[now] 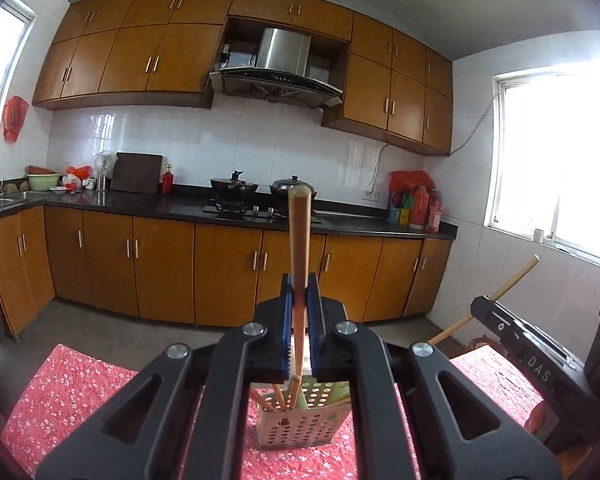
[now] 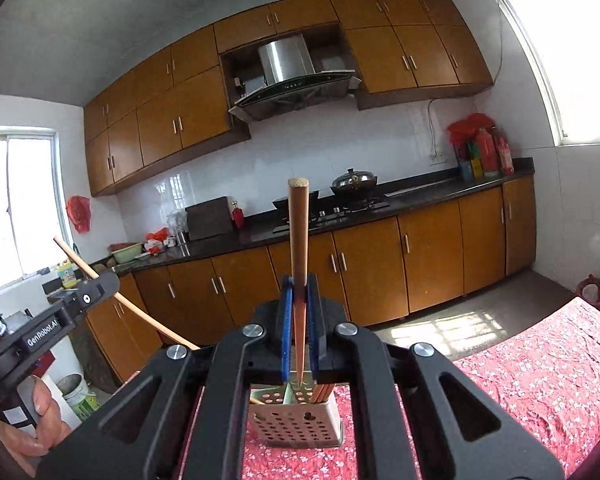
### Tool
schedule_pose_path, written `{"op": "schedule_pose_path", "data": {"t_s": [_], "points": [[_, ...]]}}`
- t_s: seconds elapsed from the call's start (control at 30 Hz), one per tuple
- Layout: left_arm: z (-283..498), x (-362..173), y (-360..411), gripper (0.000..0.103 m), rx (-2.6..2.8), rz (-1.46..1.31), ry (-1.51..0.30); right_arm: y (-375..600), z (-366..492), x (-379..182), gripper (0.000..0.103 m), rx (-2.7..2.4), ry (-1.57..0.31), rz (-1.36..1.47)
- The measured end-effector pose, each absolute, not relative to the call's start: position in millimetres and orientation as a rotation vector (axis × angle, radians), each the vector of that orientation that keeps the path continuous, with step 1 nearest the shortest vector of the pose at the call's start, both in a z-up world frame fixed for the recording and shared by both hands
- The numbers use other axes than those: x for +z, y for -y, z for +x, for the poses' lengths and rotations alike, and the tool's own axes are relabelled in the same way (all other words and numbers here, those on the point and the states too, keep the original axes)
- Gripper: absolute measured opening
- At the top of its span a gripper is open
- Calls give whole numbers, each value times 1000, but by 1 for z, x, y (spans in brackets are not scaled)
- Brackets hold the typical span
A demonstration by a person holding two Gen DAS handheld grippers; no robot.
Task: Organize utensils
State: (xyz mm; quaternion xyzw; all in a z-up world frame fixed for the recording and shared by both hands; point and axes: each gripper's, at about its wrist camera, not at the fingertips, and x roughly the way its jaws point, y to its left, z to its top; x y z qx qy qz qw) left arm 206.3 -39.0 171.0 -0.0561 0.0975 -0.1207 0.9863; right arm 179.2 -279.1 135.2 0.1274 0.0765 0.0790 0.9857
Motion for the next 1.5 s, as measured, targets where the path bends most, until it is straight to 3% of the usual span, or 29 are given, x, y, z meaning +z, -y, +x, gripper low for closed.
{"op": "schedule_pose_path", "data": {"t_s": [0.5, 0.53, 0.57, 0.63, 0.8, 0.83, 0.9, 0.97, 1.07, 1.23, 1.5], "points": [[267, 121, 36, 9, -235, -120, -315, 259, 224, 100, 8, 195, -309, 231], [268, 119, 33, 12, -233, -130, -322, 258, 225, 98, 12, 200, -324, 220], [269, 119, 31, 15, -235, -138, -325, 257, 225, 98, 22, 201, -330, 213], [266, 120, 25, 34, -223, -149, -320, 259, 219, 98, 36, 192, -317, 214], [245, 129, -1, 55, -195, -184, -294, 274, 202, 104, 37, 174, -287, 244], [240, 130, -6, 61, -185, -187, -292, 278, 194, 106, 41, 170, -280, 243], [224, 130, -19, 71, -158, -194, -285, 280, 180, 109, 57, 155, -264, 235], [206, 127, -31, 81, -130, -191, -286, 279, 158, 110, 81, 139, -236, 207], [172, 120, -44, 97, -86, -166, -281, 271, 127, 109, 101, 110, -187, 140], [109, 99, -50, 99, -20, -83, -287, 252, 80, 99, 101, 52, -142, 66], [40, 57, -46, 99, 41, -6, -250, 234, 35, 63, 101, 15, -223, 76]]}}
